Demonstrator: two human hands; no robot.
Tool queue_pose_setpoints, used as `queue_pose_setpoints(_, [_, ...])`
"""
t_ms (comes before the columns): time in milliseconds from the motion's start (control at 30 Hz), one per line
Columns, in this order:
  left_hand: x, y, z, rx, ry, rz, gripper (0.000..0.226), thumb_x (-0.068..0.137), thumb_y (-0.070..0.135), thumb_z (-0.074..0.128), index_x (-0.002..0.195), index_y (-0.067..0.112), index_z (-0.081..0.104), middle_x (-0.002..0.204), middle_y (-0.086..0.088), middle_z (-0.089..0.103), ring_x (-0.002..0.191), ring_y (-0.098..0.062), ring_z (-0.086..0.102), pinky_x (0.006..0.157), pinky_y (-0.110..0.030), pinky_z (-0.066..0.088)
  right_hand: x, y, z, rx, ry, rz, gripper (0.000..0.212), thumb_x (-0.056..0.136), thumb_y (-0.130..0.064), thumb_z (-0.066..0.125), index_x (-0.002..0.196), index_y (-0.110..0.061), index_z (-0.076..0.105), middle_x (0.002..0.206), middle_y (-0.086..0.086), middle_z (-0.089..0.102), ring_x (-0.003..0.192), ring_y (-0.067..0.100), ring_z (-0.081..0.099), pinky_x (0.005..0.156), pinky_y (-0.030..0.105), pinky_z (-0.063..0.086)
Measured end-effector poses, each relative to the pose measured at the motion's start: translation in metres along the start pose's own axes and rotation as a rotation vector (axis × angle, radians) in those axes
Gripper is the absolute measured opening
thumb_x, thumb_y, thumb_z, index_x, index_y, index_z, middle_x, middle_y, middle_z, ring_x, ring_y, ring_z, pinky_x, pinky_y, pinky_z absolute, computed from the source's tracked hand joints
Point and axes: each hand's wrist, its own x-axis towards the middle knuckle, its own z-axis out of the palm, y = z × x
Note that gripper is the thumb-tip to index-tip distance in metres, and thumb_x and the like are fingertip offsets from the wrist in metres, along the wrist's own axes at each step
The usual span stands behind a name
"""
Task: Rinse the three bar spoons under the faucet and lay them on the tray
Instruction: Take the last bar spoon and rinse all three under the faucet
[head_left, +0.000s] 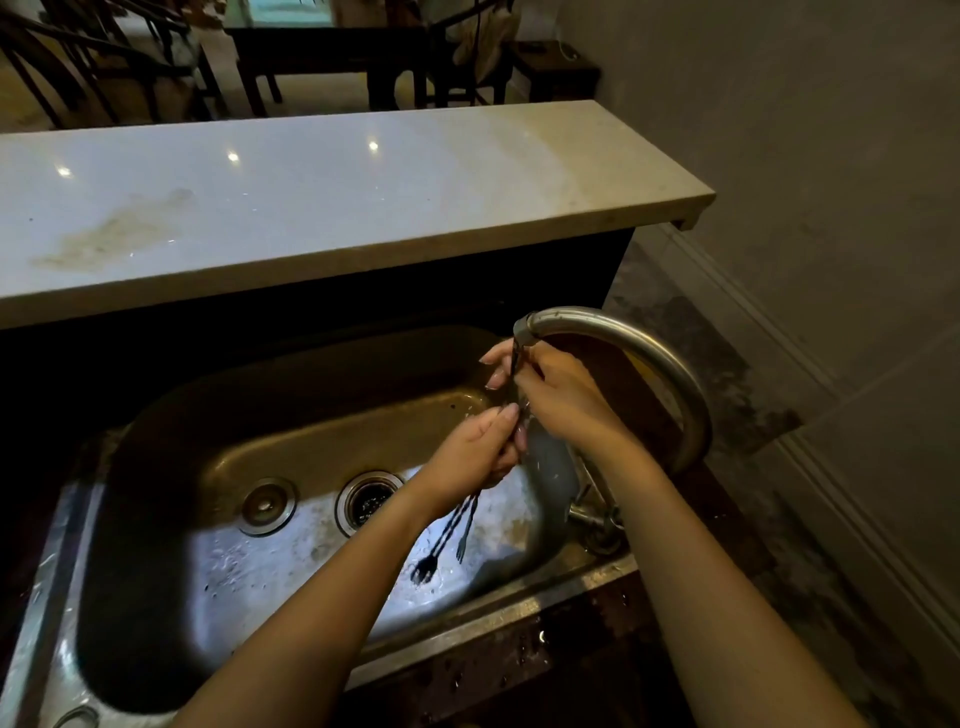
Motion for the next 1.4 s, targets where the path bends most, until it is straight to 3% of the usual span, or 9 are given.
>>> queue_pose_setpoints(233, [0.010,0.003,-0.003,0.022,-0.047,-0.033,0.036,0.099,0.033,0.023,0.081,0.011,0.045,0.055,0.002,0.029,0.042,-0.006,0.024,0.041,-0.019,0.020,0.005,-0.001,0.001,-0.145,0.135,-0.023,0.015,0.092,-0.033,0.053,0.088,-0.021,0.062,0.073,-0.011,0.062,0.065,-0.005,0.058,0.056,-0.004,0.040])
queue_pose_setpoints(400, [0.011,0.006,0.000,0.065,-0.053,0.015,0.031,0.100,0.032,0.023,0.084,0.013,0.041,0.060,0.002,0.033,0.046,-0.006,0.025,0.044,-0.018,0.021,0.018,-0.008,0.013,-0.276,0.326,0.181,0.033,0.096,-0.024,0.046,0.078,-0.004,0.065,0.067,0.000,0.059,0.065,0.016,0.058,0.060,0.025,0.045])
queue_pose_setpoints(533, [0.010,0.003,-0.006,0.057,-0.045,0.019,0.029,0.099,0.030,0.027,0.083,0.012,0.042,0.063,0.003,0.036,0.048,-0.006,0.027,0.048,-0.021,0.020,0.027,-0.017,0.018,-0.147,0.427,0.475,0.026,0.093,-0.017,0.047,0.081,-0.004,0.067,0.070,0.005,0.061,0.069,0.024,0.063,0.049,0.019,0.043])
queue_pose_setpoints(633, [0.012,-0.002,-0.011,0.018,-0.016,0.038,0.031,0.099,0.027,0.030,0.078,0.013,0.047,0.057,0.006,0.034,0.045,-0.005,0.026,0.045,-0.017,0.021,0.023,-0.020,0.023,0.180,0.502,0.294,0.019,0.091,-0.014,0.049,0.080,-0.021,0.063,0.069,-0.002,0.059,0.061,0.013,0.055,0.051,0.023,0.043])
queue_pose_setpoints(733, [0.020,0.000,-0.016,-0.125,0.201,0.064,0.031,0.098,0.029,0.033,0.073,0.019,0.048,0.047,0.012,0.033,0.041,-0.002,0.026,0.041,-0.016,0.020,0.016,-0.013,0.023,0.230,0.379,0.033,0.014,0.094,-0.021,0.050,0.095,-0.032,0.059,0.075,-0.010,0.060,0.058,-0.003,0.056,0.049,0.010,0.044])
queue_pose_setpoints(900, [0.039,0.011,-0.025,-0.548,0.415,0.163,0.033,0.099,0.030,0.028,0.074,0.016,0.045,0.043,0.009,0.035,0.036,-0.002,0.027,0.034,-0.014,0.023,-0.006,0.035,0.033,-0.148,-0.158,0.172,0.028,0.095,-0.036,0.045,0.119,-0.026,0.055,0.111,0.000,0.064,0.099,0.013,0.060,0.082,0.031,0.049])
queue_pose_setpoints(1000, [0.040,0.007,-0.026,-0.715,0.503,0.180,0.030,0.099,0.028,0.027,0.080,0.015,0.046,0.052,0.008,0.037,0.041,-0.004,0.031,0.039,-0.015,0.028,-0.018,0.051,0.034,-0.027,-0.345,0.253,0.015,0.095,-0.027,0.050,0.108,-0.023,0.056,0.096,0.002,0.069,0.078,0.014,0.068,0.074,0.036,0.054])
queue_pose_setpoints(1167, [0.033,-0.006,-0.036,-1.126,0.738,0.038,0.028,0.100,0.024,0.029,0.084,0.010,0.047,0.064,0.003,0.032,0.051,-0.007,0.027,0.052,-0.021,0.028,-0.011,0.051,0.020,-0.092,-0.133,0.246,0.014,0.088,-0.036,0.057,0.084,-0.027,0.066,0.056,-0.008,0.068,0.039,0.001,0.049,0.041,0.014,0.043])
queue_pose_setpoints(1400, [0.034,0.001,-0.050,-1.413,0.887,-0.023,0.028,0.100,0.017,0.027,0.081,0.006,0.044,0.065,0.002,0.033,0.051,-0.007,0.027,0.046,-0.017,0.033,0.004,0.038,0.012,0.124,-0.116,0.245,0.010,0.090,-0.019,0.059,0.093,-0.014,0.067,0.070,0.003,0.071,0.054,0.007,0.066,0.053,0.021,0.055])
